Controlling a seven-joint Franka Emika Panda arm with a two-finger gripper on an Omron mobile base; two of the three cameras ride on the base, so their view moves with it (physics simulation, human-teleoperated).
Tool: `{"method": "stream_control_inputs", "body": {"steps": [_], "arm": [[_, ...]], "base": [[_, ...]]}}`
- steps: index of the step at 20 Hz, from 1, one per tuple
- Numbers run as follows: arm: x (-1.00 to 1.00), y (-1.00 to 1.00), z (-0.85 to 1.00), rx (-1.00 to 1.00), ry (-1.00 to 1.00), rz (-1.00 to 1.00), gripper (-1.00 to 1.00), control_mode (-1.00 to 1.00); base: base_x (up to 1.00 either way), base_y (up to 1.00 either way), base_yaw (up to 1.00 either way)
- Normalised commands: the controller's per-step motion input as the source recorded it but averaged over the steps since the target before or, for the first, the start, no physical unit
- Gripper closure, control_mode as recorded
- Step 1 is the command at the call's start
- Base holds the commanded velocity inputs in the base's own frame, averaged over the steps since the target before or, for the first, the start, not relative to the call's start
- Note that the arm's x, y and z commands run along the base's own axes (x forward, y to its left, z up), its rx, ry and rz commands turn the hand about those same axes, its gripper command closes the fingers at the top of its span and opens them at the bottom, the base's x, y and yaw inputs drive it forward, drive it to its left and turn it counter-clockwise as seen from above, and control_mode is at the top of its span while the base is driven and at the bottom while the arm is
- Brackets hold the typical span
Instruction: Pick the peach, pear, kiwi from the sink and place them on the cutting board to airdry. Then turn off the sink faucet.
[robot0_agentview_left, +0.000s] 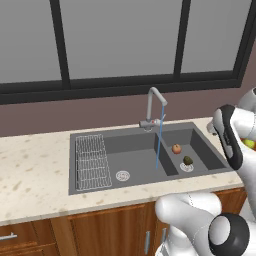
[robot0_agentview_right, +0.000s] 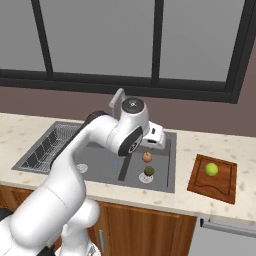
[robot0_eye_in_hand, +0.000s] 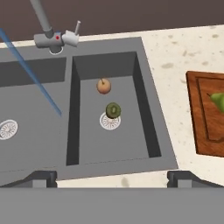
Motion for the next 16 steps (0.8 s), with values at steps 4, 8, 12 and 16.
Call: {"method": "stream_control_inputs", "body": {"steps": [4,8,12,16], "arm": [[0.00,0.35,-0.10,-0.03,-0.03,-0.05,-1.00,-1.00],[0.02,0.08,-0.30,-0.01,0.00,-0.03,-1.00,-1.00],[0.09,0.00,-0.27,0.00,0.00,-0.01,-1.00,-1.00],[0.15,0.03,-0.08,0.00,0.00,0.00,-1.00,-1.00]], "base": [[0.00,0.00,0.00],[0.00,0.00,0.00],[0.00,0.00,0.00],[0.00,0.00,0.00]]}}
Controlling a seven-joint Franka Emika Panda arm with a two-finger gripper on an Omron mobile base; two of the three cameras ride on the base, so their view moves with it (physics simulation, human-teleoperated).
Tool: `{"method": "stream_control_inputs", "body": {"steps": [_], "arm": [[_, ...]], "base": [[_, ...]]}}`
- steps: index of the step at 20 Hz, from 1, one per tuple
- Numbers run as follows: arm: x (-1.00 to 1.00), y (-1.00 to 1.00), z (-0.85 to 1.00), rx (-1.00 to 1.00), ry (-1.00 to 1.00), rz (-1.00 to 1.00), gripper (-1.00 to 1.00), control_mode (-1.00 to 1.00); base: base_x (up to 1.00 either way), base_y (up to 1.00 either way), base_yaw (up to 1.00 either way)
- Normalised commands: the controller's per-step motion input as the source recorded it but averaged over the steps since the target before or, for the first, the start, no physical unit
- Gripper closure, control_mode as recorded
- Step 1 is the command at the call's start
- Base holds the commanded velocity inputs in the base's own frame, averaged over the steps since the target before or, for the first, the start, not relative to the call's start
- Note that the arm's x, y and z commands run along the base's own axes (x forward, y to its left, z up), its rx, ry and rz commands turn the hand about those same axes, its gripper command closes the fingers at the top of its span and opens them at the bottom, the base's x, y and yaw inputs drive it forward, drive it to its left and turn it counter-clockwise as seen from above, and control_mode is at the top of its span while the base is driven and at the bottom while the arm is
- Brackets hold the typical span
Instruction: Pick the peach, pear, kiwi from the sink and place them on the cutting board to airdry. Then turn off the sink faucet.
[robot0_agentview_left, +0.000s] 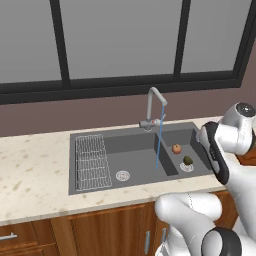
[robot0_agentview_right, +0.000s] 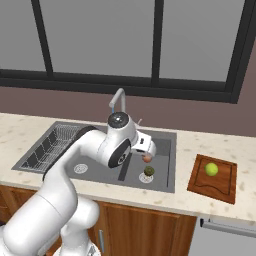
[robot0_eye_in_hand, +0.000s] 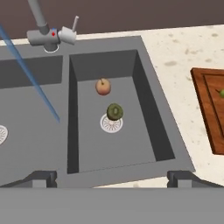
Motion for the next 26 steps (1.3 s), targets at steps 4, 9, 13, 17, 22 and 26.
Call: {"method": "stream_control_inputs", "body": {"steps": [4,9,13,17,22,26], "arm": [[0.16,0.01,-0.09,0.00,0.00,0.00,-1.00,-1.00],[0.15,0.00,-0.22,0.00,0.05,0.00,-1.00,-1.00],[0.12,0.00,-0.24,0.00,0.09,0.00,-1.00,-1.00],[0.07,0.00,-0.26,0.02,0.05,0.00,-1.00,-1.00],[0.00,-0.02,-0.21,0.07,0.00,0.03,-1.00,-1.00],[0.06,0.00,-0.20,0.05,0.01,0.01,-1.00,-1.00]], "base": [[0.00,0.00,0.00],[0.00,0.00,0.00],[0.00,0.00,0.00],[0.00,0.00,0.00],[0.00,0.00,0.00],[0.00,0.00,0.00]]}}
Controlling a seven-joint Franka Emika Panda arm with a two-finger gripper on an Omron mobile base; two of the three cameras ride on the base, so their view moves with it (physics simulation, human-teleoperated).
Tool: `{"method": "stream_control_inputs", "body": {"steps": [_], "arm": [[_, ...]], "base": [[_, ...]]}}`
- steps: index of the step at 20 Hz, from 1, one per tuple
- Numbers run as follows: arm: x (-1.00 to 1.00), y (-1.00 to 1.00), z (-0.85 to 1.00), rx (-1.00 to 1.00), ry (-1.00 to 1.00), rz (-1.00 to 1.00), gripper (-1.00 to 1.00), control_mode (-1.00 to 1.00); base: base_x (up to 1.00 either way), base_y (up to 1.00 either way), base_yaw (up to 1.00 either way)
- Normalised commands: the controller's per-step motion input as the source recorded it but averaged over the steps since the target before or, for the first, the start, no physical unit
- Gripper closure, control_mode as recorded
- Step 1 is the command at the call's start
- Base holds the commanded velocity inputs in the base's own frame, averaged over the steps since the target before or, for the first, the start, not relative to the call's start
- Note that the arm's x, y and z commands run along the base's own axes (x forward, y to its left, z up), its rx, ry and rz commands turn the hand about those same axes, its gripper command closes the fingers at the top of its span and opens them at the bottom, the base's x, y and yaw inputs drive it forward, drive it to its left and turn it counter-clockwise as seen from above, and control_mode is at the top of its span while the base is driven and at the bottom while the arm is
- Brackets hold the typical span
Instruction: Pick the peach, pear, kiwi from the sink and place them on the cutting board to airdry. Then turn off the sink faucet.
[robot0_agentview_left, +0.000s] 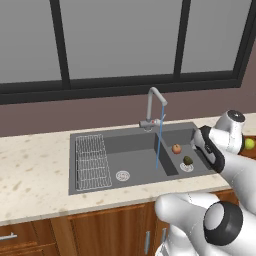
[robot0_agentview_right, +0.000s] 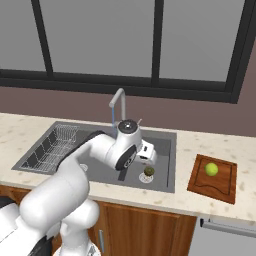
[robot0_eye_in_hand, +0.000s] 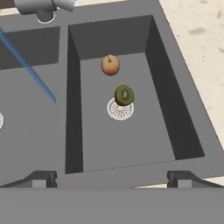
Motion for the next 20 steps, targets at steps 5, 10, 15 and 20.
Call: {"method": "stream_control_inputs", "body": {"steps": [5,10,15,20], "arm": [[0.09,0.00,-0.06,0.00,0.01,-0.02,-1.00,-1.00],[0.07,-0.08,-0.03,0.05,0.05,-0.07,-1.00,-1.00],[0.03,-0.06,-0.13,0.08,0.06,-0.05,-1.00,-1.00],[0.00,0.00,-0.10,0.04,0.01,-0.04,-1.00,-1.00]], "base": [[0.00,0.00,0.00],[0.00,0.00,0.00],[0.00,0.00,0.00],[0.00,0.00,0.00]]}}
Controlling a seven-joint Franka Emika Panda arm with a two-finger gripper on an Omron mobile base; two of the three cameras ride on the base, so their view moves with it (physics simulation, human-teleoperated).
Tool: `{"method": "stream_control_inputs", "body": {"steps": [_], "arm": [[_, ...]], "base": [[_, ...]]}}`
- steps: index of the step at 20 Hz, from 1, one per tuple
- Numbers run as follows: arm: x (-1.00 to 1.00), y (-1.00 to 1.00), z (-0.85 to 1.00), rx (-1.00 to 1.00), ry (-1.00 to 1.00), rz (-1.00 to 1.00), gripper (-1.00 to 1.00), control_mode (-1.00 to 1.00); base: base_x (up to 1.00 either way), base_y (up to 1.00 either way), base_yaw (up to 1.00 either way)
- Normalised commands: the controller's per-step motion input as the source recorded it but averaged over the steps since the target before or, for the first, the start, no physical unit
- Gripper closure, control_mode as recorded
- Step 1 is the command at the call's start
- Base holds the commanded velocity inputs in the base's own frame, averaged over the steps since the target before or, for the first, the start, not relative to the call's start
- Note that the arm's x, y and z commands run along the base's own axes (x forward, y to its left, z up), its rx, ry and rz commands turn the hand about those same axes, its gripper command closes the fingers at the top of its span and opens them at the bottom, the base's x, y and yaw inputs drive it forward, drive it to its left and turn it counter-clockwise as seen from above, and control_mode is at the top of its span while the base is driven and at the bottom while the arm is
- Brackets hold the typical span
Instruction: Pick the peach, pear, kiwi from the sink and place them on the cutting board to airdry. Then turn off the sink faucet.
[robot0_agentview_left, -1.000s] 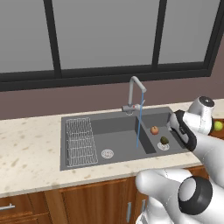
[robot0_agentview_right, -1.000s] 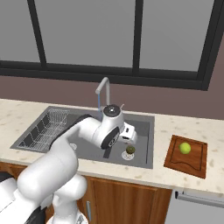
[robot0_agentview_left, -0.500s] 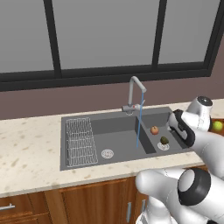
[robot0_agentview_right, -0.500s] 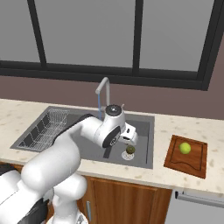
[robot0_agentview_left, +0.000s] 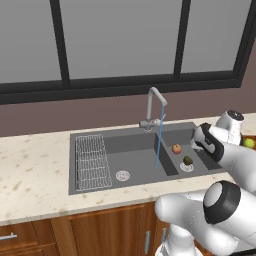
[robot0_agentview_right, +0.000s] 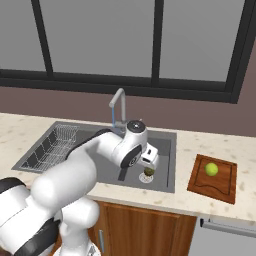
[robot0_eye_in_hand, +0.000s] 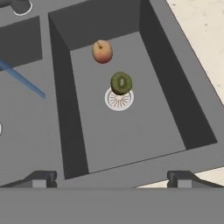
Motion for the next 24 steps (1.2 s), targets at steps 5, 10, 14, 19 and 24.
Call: {"method": "stream_control_inputs", "body": {"steps": [5,10,14,19,24], "arm": [[0.00,0.00,-0.15,0.00,0.00,-0.03,-1.00,-1.00],[0.00,0.00,-0.14,0.01,0.00,-0.10,-1.00,-1.00],[0.04,0.01,-0.06,0.03,0.02,-0.15,-1.00,-1.00],[0.16,0.03,-0.03,0.07,0.09,-0.16,-1.00,-1.00],[0.24,0.00,-0.02,0.09,0.09,-0.09,-1.00,-1.00]], "base": [[0.00,0.00,0.00],[0.00,0.00,0.00],[0.00,0.00,0.00],[0.00,0.00,0.00],[0.00,0.00,0.00]]}}
